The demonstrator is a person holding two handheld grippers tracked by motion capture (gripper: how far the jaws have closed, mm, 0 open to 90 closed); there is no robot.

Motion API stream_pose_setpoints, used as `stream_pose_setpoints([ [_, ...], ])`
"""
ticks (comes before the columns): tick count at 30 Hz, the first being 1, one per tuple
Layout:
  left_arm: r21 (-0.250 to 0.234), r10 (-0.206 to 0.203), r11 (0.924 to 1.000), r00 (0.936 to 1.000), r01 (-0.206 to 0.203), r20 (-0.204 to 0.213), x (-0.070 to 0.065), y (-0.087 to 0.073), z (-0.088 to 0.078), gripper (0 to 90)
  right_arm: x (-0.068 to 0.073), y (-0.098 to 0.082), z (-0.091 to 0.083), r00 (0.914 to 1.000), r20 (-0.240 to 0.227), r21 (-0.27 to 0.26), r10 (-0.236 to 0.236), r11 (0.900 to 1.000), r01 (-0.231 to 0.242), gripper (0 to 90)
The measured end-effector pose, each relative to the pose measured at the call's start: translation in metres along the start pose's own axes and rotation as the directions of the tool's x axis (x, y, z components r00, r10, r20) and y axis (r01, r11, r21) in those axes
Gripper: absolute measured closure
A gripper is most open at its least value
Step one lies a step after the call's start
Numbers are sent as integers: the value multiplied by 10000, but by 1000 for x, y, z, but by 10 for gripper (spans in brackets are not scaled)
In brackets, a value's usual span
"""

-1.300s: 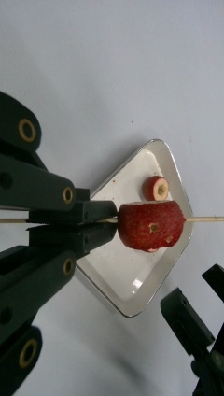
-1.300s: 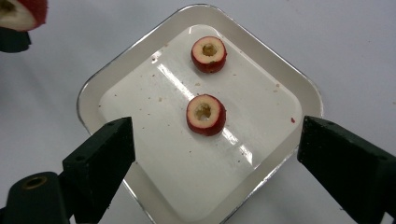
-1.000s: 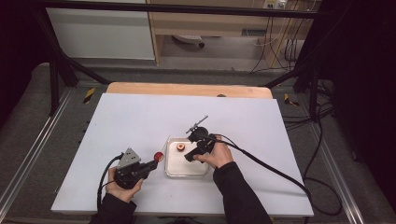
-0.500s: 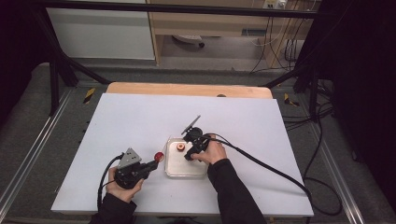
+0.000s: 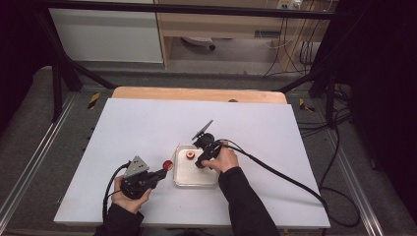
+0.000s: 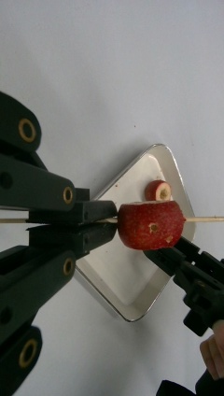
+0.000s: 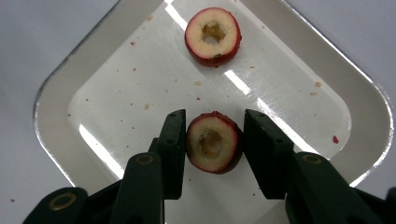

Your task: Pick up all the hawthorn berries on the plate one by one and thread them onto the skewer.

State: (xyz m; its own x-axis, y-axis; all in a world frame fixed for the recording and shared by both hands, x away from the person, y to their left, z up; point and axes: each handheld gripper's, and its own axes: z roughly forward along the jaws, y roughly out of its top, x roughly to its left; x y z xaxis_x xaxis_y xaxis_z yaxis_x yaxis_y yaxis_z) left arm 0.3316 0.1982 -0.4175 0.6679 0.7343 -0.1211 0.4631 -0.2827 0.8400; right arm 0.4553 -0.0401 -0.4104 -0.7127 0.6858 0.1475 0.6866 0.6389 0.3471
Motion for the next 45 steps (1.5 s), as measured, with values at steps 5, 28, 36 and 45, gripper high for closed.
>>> stream_pose_setpoints([
  [5, -171, -48, 9998, 10000, 47, -58, 0, 1, -3, 884, 1, -2, -19, 9960, -739, -1083, 495, 9925, -573, 609],
  [28, -808, -428, 9958, 9991, 425, -22, -12, 9, -16, 884, 4, -63, -69, 8573, -4939, -6619, 1449, 5768, -4788, 611],
  [36, -812, -629, 9946, 9976, 650, 285, -20, 12, -20, 884, 9, -65, -60, 8592, -5009, -7372, 1044, 4687, -4868, 612],
  [45, -753, -732, 9941, 9953, 779, 636, -31, 16, -22, 885, 12, -66, -60, 9037, -4244, -8316, 561, 3706, -4136, 614],
])
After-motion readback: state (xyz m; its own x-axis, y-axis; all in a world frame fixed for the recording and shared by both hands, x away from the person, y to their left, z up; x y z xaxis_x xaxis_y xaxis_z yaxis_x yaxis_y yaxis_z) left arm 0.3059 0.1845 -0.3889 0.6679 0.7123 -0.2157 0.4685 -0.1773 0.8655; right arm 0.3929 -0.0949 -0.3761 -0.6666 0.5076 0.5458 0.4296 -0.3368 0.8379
